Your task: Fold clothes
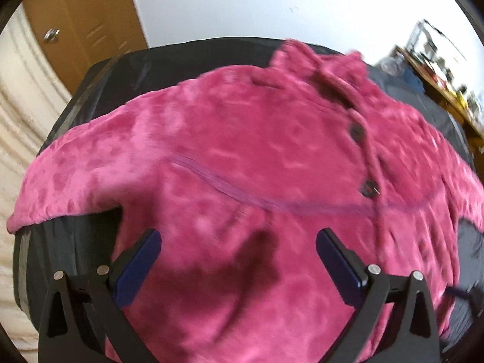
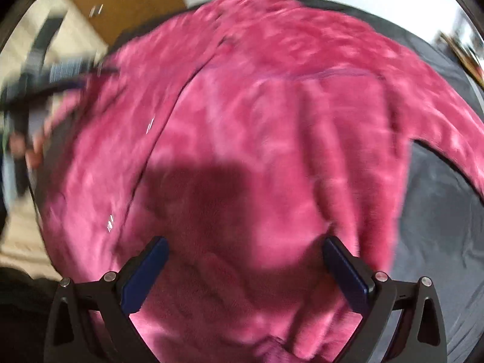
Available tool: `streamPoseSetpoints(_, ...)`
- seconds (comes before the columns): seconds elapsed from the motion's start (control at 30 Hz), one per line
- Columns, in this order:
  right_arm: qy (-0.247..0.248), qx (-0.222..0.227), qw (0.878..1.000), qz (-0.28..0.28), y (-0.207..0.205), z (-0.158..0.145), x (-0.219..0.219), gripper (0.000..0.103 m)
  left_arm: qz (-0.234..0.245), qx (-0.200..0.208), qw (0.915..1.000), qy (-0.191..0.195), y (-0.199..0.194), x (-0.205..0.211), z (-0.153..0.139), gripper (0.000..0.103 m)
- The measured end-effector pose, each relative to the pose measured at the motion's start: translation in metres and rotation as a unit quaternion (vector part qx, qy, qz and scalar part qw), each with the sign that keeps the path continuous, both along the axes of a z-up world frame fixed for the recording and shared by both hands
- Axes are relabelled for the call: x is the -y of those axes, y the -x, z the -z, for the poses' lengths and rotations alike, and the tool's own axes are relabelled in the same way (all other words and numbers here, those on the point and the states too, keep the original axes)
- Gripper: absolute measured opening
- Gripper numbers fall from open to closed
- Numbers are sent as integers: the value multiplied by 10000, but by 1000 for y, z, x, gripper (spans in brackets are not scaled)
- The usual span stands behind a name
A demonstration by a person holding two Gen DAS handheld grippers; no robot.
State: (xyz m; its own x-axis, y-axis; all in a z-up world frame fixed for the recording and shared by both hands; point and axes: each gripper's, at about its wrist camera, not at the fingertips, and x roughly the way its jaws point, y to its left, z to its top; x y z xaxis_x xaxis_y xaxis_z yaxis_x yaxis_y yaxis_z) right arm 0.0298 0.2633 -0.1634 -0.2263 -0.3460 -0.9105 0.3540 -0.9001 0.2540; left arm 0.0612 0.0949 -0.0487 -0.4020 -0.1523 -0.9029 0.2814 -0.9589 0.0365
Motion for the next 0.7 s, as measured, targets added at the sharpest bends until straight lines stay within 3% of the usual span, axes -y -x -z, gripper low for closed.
streamPoseSetpoints(0.13,238,-144,9972,697,6,-18,-67,103,255,111,9996,-68,10,-42,4,103)
streamPoseSetpoints(0.23,435,-116,9886,1436,-9,-18,-119,103,377,208,9990,-103,15,-75,9,103)
streamPoseSetpoints(0.37,688,-65,9695,2349,1,-14,-191,103,492,283,9984,17,14,-109,10,103)
streamPoseSetpoints(0.6,998,-130,9341,3426,1,-12,-314,103,507,423,9978,71,21,-146,13,103)
streamPoseSetpoints(0.7,907,-185,9200,3807,1,-9,-357,103,491,477,9975,153,22,-159,13,103)
